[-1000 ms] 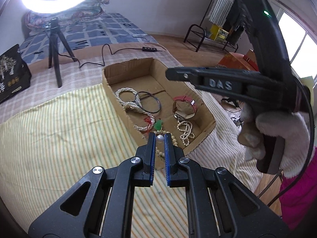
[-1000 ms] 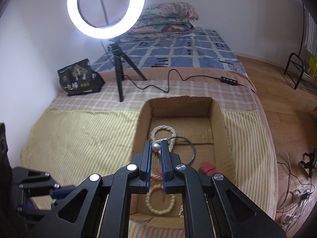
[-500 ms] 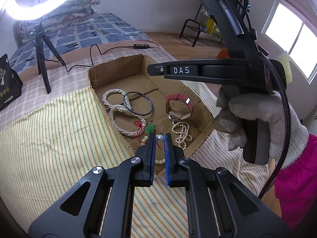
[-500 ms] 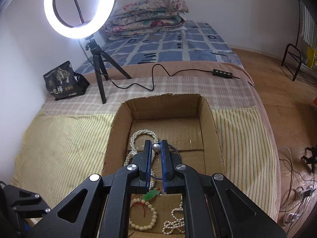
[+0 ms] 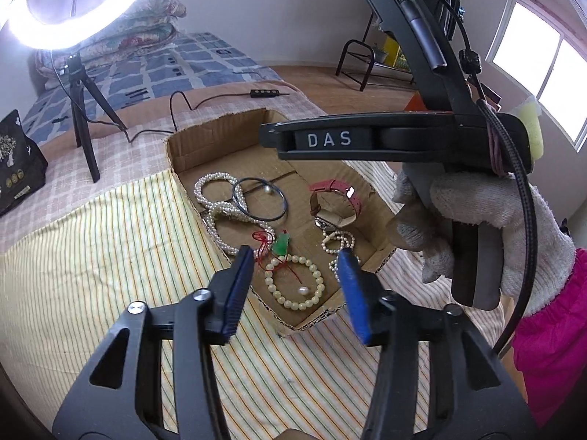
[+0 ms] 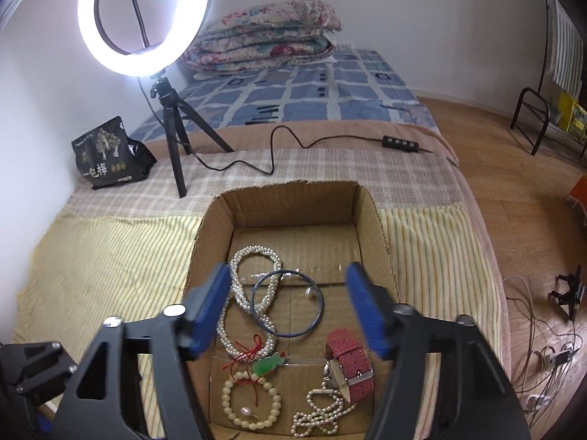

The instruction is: Organize jewelry

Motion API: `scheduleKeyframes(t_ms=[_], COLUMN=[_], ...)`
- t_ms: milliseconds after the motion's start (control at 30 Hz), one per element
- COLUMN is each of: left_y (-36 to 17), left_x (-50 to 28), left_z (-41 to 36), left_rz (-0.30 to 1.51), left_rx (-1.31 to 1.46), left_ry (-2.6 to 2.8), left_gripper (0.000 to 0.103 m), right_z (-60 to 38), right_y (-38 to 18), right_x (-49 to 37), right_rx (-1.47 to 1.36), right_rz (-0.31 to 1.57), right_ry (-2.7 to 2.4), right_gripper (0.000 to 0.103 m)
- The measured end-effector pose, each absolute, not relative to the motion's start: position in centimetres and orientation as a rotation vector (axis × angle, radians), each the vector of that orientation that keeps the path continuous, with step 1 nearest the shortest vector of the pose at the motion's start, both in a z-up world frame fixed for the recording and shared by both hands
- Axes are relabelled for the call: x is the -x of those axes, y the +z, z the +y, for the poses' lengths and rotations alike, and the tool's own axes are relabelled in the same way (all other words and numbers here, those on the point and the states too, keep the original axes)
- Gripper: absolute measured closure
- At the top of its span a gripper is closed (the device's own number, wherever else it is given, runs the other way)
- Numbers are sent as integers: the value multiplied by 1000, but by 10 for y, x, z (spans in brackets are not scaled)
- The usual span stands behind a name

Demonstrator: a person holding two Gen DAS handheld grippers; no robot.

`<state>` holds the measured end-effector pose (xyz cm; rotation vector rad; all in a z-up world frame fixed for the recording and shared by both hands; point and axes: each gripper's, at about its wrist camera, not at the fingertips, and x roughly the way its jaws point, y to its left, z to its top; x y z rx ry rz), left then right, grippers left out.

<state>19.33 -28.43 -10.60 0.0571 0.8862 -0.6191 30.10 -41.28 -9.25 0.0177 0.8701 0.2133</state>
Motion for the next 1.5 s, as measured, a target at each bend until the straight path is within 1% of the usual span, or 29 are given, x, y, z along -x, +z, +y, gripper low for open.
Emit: scheduleKeyframes(t_ms=[33, 100, 133, 167, 600, 1067, 1100, 1133, 1233, 1300, 1433, 1500], left_y=[-105, -104, -103, -101, -80, -31, -28, -24, -13, -8, 3, 7], left_x=[-193, -191, -190, -188, -168, -125, -122, -118, -105, -98, -81, -73], left_z=[-284, -284, -283, -282, -265, -224, -220, -216, -204, -197, -181, -175], left_rz=[883, 879, 876, 869, 825, 712, 703, 694, 661, 643, 612, 595], left_rx=[-60, -67, -67, -66, -71, -67, -66, -64, -61, -68, -59, -56], left_ry=[-618, -615, -612, -606, -585, -554, -549, -545, -533, -525, -505, -499], left_gripper=[53, 47, 40, 37, 36, 35, 34, 31, 26, 25, 18, 18], right_z=[-412, -409, -408, -407, -387, -363, -361, -360, -355, -352, -345, -342], right_y=[-91, -89, -88, -86, -57, -8, -3, -1, 10, 17, 30, 35], right_x=[-300, -300, -299, -298, -278, -225, -219, -214, -197, -185, -163, -151], right_rx=[-10, 9, 16, 23, 68, 114, 115, 117, 126, 138, 150, 151], right_rz=[868, 868, 868, 864, 821, 737, 727, 721, 687, 668, 625, 600], right_ry=[209, 187, 175, 164, 163, 122, 117, 114, 93, 80, 47, 32], right_gripper=[34, 31, 28, 27, 27, 26, 25, 23, 23, 23, 22, 22])
